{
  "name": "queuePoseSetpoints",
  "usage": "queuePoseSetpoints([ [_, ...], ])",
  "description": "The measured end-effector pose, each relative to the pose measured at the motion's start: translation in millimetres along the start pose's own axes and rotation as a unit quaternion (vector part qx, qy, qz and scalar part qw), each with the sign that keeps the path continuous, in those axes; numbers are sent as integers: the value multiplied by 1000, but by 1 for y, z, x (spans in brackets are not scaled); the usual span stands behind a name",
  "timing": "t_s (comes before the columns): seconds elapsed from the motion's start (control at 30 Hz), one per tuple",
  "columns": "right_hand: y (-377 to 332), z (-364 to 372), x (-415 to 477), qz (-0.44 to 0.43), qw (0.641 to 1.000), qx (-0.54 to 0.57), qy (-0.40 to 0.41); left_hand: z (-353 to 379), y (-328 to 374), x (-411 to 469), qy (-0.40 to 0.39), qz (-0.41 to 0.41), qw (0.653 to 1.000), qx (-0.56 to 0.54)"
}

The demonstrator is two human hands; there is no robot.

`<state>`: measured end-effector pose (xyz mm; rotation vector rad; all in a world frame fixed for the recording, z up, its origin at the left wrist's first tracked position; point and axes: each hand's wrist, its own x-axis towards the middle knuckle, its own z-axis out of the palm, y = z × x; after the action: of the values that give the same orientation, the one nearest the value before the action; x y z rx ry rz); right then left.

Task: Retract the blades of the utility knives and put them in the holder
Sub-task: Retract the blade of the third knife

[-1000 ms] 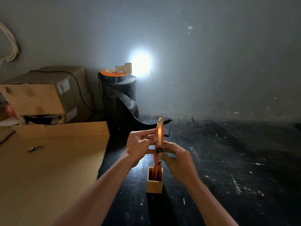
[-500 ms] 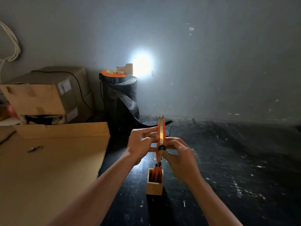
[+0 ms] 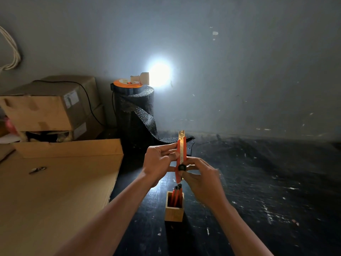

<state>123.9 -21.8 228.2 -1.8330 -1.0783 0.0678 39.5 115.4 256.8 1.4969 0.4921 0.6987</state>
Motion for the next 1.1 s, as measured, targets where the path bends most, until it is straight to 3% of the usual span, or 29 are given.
queuePoseSetpoints([
  [0.87,16,15,-5,2,1000,-31,-2,0,-18,-3,7,2,1000,-4],
  [1.1,36,23,7,77,994,82,-1,-4,-60,-7,-26,-70,996,-57],
])
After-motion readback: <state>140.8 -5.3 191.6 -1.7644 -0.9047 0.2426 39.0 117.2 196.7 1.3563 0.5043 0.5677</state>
